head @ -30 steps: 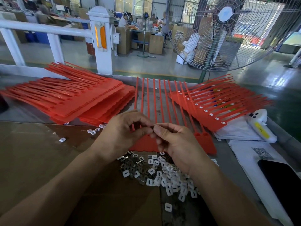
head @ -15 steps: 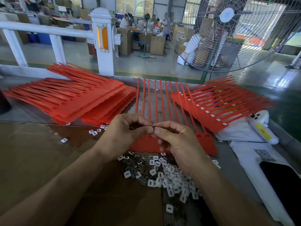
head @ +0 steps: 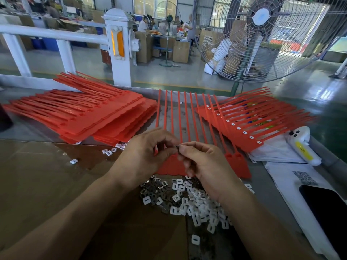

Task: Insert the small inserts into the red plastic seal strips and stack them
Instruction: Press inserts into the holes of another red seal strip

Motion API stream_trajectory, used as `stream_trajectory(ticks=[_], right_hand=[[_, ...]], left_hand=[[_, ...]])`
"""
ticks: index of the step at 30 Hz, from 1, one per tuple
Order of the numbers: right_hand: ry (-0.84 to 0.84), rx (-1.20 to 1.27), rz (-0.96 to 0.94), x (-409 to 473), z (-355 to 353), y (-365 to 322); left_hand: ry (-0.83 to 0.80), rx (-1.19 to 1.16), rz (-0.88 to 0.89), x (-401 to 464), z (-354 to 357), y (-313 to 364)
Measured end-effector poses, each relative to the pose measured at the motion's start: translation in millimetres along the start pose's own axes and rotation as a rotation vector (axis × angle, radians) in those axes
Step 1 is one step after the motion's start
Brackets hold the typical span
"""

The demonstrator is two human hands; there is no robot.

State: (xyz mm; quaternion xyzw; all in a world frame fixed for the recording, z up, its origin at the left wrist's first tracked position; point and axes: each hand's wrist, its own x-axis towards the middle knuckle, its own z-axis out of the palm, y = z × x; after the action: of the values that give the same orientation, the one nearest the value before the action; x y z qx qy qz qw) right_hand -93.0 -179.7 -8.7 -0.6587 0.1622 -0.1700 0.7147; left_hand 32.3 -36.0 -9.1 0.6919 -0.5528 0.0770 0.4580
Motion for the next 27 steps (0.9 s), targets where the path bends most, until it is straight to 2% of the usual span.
stream_trajectory(ticks=[11,19,27], right_hand=[[-0.056,0.075,0.019,-1,-1,-2],[0.135,-0.174,-0.045,-3,-5,0],[0.151,-0.306,-0.073,-4,-4,0]], left_hand=[[0.007,0.008,-0.003,2,-2,1],[0.1,-0.041,-0.197,2,-3,-13],[0.089,-0.04,-0.395,1,-5,-21]])
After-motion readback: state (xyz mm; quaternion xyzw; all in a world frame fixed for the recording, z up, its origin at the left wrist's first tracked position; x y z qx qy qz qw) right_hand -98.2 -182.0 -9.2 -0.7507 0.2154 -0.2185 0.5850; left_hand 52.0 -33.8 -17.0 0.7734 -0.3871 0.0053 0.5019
